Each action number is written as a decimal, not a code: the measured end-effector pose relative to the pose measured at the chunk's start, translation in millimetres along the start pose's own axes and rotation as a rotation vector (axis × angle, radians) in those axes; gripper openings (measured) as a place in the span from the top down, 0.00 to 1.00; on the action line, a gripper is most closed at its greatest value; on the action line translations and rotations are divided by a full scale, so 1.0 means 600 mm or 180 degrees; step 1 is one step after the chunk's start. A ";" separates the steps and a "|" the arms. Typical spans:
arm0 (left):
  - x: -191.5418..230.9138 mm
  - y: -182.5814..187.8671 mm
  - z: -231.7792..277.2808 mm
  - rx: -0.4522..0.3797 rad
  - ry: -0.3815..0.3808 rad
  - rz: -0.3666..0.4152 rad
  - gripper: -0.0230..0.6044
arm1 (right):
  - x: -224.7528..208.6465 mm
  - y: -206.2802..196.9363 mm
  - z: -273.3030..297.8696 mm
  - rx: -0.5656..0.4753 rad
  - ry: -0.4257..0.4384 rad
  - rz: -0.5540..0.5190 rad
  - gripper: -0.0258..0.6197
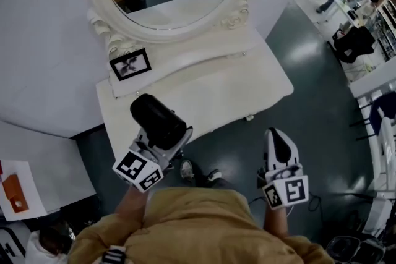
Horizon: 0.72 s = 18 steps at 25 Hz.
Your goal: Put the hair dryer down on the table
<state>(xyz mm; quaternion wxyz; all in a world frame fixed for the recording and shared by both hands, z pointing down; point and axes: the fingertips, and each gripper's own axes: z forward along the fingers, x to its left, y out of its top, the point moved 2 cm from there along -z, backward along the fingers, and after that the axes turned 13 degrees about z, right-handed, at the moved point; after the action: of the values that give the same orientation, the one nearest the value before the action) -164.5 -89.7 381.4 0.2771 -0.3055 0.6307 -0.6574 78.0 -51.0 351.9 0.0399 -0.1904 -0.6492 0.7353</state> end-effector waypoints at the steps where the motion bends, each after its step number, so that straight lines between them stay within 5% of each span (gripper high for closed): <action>1: -0.001 -0.003 0.010 0.0027 -0.0024 -0.0009 0.56 | -0.006 0.003 0.004 -0.0013 -0.0006 0.0001 0.96; 7: -0.008 -0.014 0.071 0.0139 -0.0046 0.0010 0.56 | -0.063 0.002 0.032 -0.0036 -0.0005 0.0126 0.96; 18: -0.010 -0.018 0.154 0.0303 0.0406 0.0096 0.56 | -0.170 0.045 0.138 -0.0099 0.0490 0.0101 0.96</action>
<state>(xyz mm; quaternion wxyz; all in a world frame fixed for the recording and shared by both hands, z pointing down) -90.9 -145.9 393.5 0.2605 -0.2400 0.6197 -0.7004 149.8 -164.0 356.2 0.0751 -0.2572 -0.6525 0.7088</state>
